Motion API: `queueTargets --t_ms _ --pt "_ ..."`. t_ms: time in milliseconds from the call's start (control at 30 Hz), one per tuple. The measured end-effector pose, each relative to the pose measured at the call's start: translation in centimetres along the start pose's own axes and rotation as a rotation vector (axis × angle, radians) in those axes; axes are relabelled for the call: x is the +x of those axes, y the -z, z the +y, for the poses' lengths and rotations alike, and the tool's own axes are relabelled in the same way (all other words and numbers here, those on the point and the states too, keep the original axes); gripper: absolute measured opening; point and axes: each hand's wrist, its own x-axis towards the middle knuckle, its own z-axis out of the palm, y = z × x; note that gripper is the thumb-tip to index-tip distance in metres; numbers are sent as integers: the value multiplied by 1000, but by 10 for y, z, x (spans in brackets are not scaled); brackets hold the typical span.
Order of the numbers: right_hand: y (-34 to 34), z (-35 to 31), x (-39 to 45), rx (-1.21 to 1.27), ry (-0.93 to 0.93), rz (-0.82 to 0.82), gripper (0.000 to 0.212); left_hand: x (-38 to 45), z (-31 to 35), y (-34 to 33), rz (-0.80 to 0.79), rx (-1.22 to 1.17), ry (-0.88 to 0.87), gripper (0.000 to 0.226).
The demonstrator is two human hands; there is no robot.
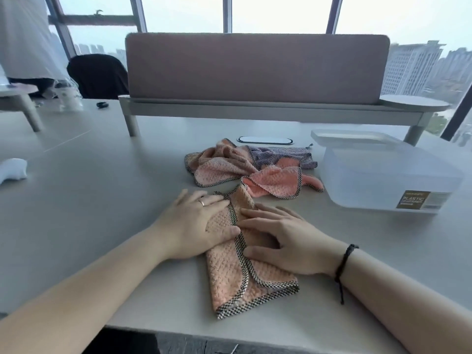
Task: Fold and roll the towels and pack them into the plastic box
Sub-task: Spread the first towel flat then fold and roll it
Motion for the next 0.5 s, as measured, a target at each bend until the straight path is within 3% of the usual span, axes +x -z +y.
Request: queueTargets --t_ms 100,233,400,500 --pt "-9 -24 -6 -64 -43 37 77 -9 -1 -2 -119 -79 54 113" --pt "-17 -45 -18 -96 -118 27 89 -15 -3 -1 -112 -139 31 106" --pt "-22 -56 -30 -96 -185 13 93 -30 -6 3 -57 -403 -131 86" --pt "-23 -57 -36 -93 -169 4 91 -41 -8 1 -114 -285 -233 83"
